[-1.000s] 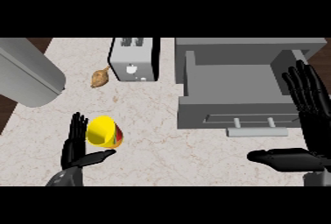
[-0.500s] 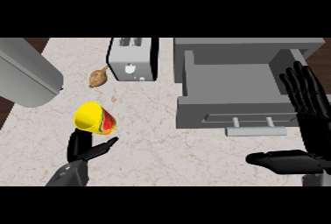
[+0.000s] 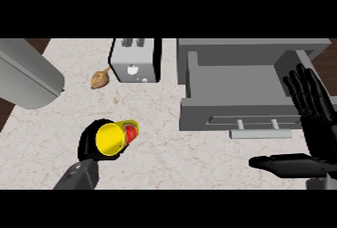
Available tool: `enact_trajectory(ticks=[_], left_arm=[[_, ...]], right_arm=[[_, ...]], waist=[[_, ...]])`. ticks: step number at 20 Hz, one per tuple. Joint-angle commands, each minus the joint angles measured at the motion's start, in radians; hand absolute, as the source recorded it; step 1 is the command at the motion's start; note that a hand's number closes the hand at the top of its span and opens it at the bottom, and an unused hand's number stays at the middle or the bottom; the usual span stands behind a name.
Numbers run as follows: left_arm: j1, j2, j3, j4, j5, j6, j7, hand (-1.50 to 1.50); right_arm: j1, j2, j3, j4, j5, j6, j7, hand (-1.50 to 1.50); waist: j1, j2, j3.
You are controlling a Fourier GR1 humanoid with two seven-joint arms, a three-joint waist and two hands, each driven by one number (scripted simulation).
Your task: Pick up the cup, place it into the drawer and close the drawer
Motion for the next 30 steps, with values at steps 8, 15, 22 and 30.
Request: enact_trajectory(ticks=[8,15,22,30], left_arm=[[-0.01,0.102,0.046,-0.036,0.043,-0.156,-0.13,1.5],[-0.037,0.133,0.054,-0.138,0.068,-0.153,-0.124,1.5],[-0.073,0.035,-0.05,-0.37,0.053,-0.077,0.064,1.5],[-0.207,-0.039,-0.148,-0.652,0.025,0.139,0.362,1.5]], right_arm=[[0.005,-0.05,-0.066,0.041,-0.054,0.054,-0.052,-1.5],[-0.005,-0.039,-0.054,-0.001,-0.042,0.027,0.012,-1.5],[0.015,-0.054,-0.092,0.059,-0.051,0.044,-0.041,-1.5],[0.037,-0.006,-0.033,-0.006,0.01,-0.005,-0.005,-1.5]], waist=[[-0.005,0.004,-0.001],[0.003,-0.004,0.0],[0.023,-0.011,0.004],[0.021,-0.013,0.003]])
